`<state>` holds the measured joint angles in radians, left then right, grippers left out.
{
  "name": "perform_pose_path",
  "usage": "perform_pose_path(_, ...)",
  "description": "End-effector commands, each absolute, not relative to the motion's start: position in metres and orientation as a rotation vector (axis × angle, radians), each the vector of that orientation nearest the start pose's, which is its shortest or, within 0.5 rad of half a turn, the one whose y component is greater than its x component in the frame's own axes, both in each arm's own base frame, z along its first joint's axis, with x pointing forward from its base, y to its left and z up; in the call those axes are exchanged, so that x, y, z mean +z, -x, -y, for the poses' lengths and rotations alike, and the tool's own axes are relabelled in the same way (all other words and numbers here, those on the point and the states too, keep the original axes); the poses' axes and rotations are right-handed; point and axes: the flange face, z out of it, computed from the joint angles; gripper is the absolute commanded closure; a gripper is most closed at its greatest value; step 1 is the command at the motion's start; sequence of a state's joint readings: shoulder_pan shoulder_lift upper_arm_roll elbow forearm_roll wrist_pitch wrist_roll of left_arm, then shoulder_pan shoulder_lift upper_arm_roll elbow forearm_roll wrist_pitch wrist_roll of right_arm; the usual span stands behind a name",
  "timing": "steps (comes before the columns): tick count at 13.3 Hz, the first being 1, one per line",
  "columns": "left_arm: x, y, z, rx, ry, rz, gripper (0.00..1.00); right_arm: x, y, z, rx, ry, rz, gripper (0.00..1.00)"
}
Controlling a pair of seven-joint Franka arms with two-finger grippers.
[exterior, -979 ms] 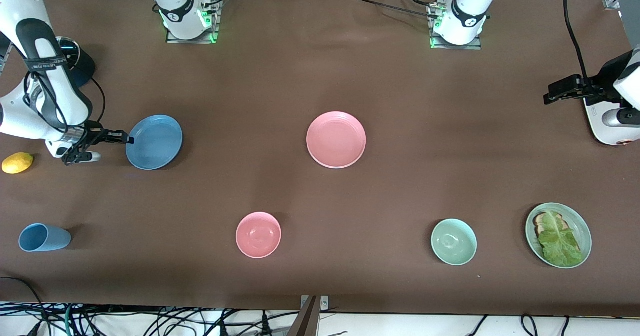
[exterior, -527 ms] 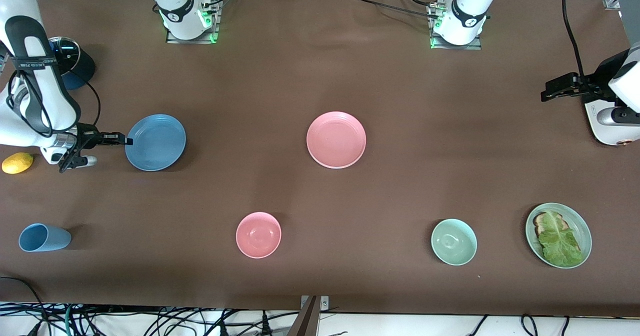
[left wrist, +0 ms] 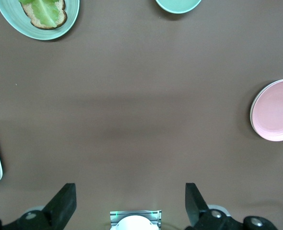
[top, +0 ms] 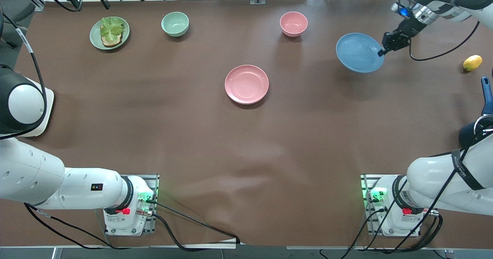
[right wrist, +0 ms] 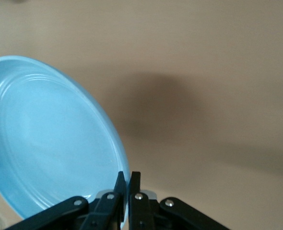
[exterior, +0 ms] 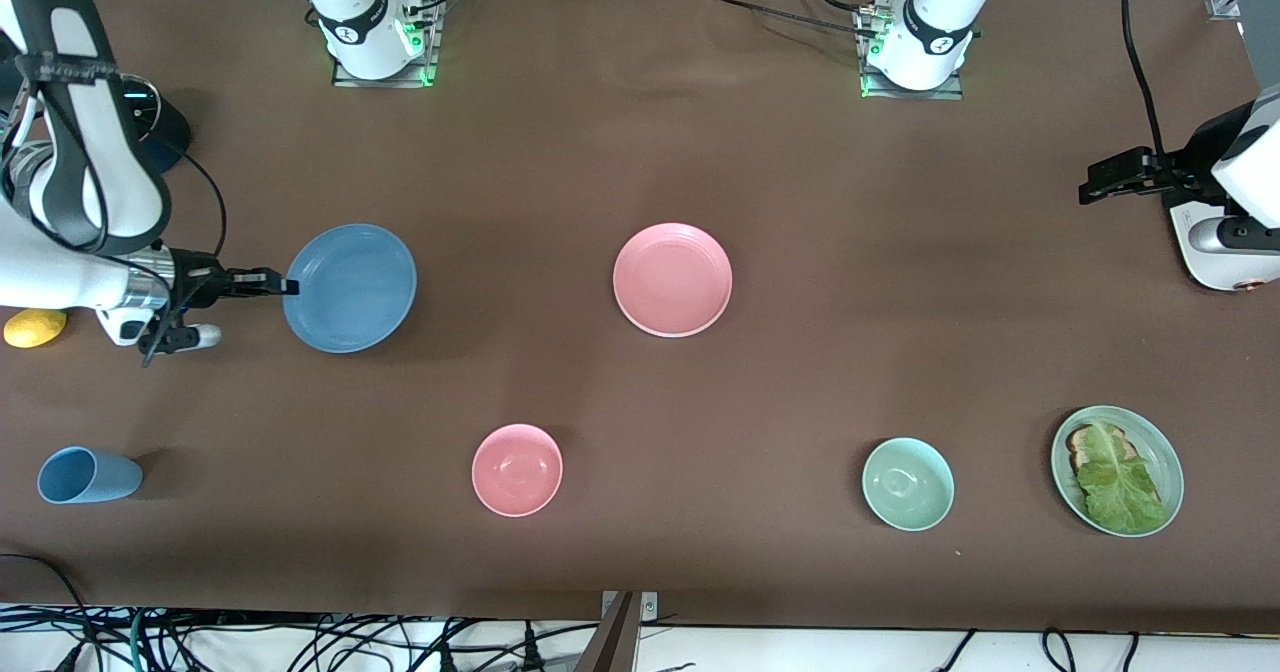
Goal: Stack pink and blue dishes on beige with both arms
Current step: 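Drag the blue plate with the right gripper onto the pink plate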
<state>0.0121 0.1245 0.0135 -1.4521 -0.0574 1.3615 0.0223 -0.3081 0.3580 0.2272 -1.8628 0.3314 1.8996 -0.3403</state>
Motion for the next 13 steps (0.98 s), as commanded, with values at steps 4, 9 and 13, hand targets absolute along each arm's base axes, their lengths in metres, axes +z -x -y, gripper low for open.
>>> perform_pose_path(4,0.587,-0.575,0.008,0.339,3.151,-0.074,0.00,0.348,-0.604,-0.102,0.330,2.704,0.005,1.00)
perform_pose_path(9,0.588,-0.574,0.020,0.331,3.088,-0.151,0.00,0.322,-0.587,-0.265,0.237,2.757,0.031,1.00)
perform_pose_path(13,0.587,-0.574,0.014,0.338,3.105,-0.140,0.00,0.282,-0.577,-0.368,0.309,2.708,0.062,1.00)
